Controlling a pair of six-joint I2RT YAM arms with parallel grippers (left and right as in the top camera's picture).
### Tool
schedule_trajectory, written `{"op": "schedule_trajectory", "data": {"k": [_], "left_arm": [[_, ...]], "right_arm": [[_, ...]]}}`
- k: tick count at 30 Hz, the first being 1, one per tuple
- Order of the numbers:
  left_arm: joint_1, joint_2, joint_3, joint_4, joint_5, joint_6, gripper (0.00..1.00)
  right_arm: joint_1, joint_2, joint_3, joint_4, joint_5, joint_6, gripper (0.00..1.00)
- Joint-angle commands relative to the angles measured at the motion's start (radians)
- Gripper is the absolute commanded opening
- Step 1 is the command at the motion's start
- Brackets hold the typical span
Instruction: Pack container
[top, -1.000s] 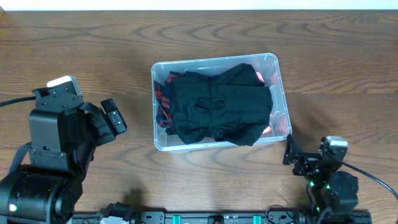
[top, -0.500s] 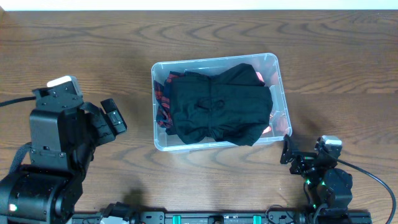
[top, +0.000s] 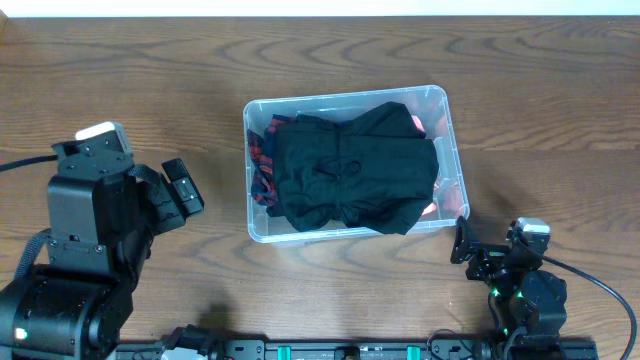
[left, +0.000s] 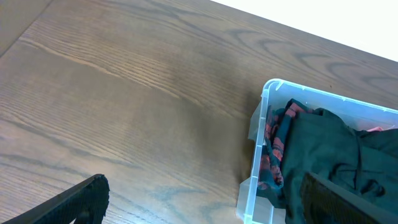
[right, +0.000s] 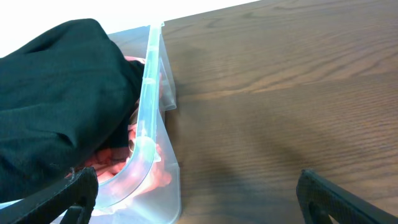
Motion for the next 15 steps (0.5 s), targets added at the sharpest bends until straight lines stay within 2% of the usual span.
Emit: {"op": "schedule_trajectory", "data": {"k": [1, 8, 13, 15], "left_arm": [[0.004, -0.001, 0.0, -0.003, -0.012, -0.013, 0.98], [0.0, -0.032, -0.008, 0.003, -0.048, 0.014, 0.98], [0.061, -0.123, -0.1, 0.098, -0.073, 0.027, 0.98], [0.082, -0.177, -0.179, 0.171, 0.002, 0.115, 0.98]], "right_arm": [[0.01, -0.007, -0.006, 0.0, 0.003, -0.013, 0.99], [0.01, -0.007, -0.006, 0.001, 0.003, -0.013, 0.99], [0.01, -0.007, -0.006, 0.001, 0.003, -0.013, 0.99], [0.01, -0.007, -0.006, 0.0, 0.003, -0.013, 0.99]]}}
